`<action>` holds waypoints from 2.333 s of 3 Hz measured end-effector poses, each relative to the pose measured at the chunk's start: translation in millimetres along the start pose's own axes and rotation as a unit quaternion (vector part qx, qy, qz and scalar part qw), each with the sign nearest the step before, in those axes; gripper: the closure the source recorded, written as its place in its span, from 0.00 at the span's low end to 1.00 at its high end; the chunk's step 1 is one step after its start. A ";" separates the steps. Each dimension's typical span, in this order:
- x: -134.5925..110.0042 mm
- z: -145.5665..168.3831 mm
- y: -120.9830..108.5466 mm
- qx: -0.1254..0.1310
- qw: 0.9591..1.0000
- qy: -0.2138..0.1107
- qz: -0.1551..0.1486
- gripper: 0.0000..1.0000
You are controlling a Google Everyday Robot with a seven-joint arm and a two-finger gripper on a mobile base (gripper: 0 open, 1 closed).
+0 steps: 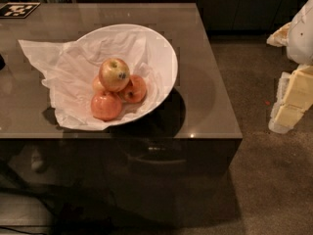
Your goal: Pick apple from white bowl
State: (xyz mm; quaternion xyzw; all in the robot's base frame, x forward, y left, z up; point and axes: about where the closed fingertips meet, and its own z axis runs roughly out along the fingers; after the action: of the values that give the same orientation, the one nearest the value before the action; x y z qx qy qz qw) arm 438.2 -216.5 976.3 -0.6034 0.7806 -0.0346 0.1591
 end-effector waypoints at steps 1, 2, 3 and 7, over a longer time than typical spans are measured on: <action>-0.9 -0.5 -0.1 0.001 1.000 0.000 -0.001 0.00; -30.4 -4.0 -0.9 -0.007 0.999 0.008 -0.030 0.00; -74.0 -9.6 -0.9 -0.014 0.998 0.015 -0.065 0.00; -207.7 28.5 -22.5 -0.062 0.980 -0.109 -0.156 0.00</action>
Offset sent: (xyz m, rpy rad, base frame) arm 0.0135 0.0665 0.0188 -0.0794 0.0596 0.1392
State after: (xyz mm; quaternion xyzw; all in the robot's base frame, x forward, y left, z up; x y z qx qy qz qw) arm 513.3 -20.7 997.8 -0.7265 0.6558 0.0555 0.1977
